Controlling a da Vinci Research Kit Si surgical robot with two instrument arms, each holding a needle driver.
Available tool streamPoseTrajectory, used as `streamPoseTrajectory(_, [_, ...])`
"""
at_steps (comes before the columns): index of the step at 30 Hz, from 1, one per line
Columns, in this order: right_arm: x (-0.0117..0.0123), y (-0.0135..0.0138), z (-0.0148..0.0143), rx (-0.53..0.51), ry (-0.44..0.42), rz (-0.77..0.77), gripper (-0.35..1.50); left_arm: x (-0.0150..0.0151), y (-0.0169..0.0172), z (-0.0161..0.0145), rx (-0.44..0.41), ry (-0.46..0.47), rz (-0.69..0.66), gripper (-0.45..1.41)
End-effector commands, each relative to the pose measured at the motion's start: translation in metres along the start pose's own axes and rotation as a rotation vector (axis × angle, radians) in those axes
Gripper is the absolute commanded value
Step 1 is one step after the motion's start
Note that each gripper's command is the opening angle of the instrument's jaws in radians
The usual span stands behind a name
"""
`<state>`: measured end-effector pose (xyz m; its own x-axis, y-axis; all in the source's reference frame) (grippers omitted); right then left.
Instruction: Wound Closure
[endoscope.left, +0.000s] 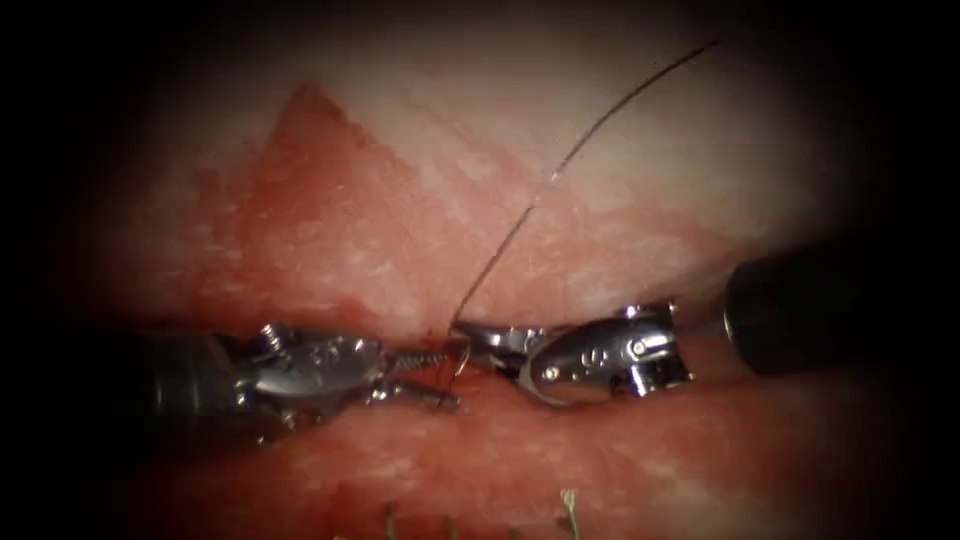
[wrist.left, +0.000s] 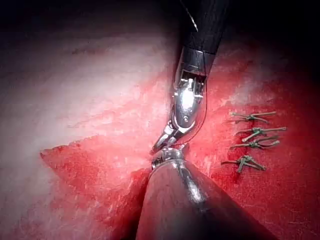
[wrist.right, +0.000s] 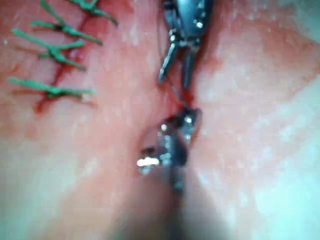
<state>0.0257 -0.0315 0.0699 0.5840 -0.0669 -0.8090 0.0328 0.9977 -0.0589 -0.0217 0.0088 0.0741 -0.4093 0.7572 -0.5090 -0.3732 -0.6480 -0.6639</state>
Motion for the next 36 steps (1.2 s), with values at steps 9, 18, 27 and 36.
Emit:
streamPoseTrajectory(9, [0.0011, 0.0013, -0.0003, -0.054, 0.059, -0.026, -0.35, -0.0006, 0.0005, 0.0010, -0.001, -0.004, -0.003, 0.05])
streamPoseTrajectory(18, [0.0067, 0.0051, -0.0025, -0.199, 0.094, -0.236, -0.35, -0.0006, 0.0005, 0.0013, 0.001, -0.003, -0.002, 0.05])
streamPoseTrajectory(27, [0.0071, 0.0064, -0.0030, -0.238, 0.092, -0.300, -0.35, -0.0006, 0.0006, 0.0015, 0.002, -0.003, -0.002, 0.05])
streamPoseTrajectory(36, [0.0087, 0.0077, -0.0048, -0.276, 0.099, -0.348, -0.35, -0.0006, 0.0006, 0.0016, 0.003, -0.003, -0.001, 0.05])
